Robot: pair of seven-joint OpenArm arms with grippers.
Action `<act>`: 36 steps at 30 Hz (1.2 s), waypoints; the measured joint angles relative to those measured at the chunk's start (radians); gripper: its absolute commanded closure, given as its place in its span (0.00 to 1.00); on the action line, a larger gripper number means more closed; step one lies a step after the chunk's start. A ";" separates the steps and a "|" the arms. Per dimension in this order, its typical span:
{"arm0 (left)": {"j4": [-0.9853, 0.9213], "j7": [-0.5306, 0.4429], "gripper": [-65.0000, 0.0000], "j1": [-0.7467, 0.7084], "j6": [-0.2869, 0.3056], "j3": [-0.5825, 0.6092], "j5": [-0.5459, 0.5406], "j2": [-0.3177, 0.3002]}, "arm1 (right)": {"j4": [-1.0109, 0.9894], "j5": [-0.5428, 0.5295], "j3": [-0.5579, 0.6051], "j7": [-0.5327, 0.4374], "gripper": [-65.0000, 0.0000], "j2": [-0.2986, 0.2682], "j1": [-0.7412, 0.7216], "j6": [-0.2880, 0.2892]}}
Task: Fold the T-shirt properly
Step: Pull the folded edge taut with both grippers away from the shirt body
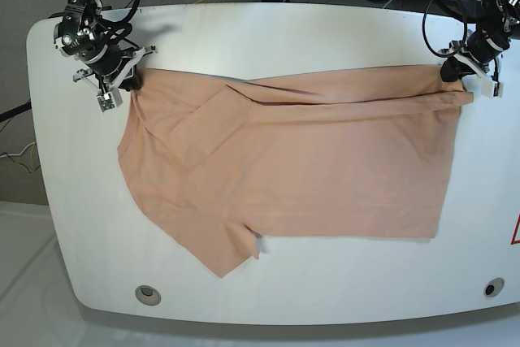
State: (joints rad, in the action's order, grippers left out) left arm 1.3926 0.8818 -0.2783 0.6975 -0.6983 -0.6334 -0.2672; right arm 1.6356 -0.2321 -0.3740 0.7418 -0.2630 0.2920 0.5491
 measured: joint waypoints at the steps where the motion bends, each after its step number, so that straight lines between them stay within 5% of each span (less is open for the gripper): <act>1: 0.001 -0.005 0.96 -0.005 0.000 0.001 0.000 0.000 | 0.000 0.000 0.000 -0.004 1.00 0.000 0.003 -0.002; 29: 0.133 -0.011 0.96 -0.199 0.010 0.001 -0.013 -0.002 | 0.019 -0.032 -0.015 -0.085 1.00 -0.013 0.124 -0.009; 36: 0.139 -0.014 0.95 -0.179 0.015 0.001 0.056 -0.003 | 0.020 -0.037 -0.080 -0.092 1.00 0.000 0.161 0.010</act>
State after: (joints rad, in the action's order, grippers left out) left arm 1.5318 0.8677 -0.4572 0.7128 -0.6975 -0.5774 -0.2699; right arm 1.6554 -0.2695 -0.4545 0.6498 -0.2630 0.4534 0.5594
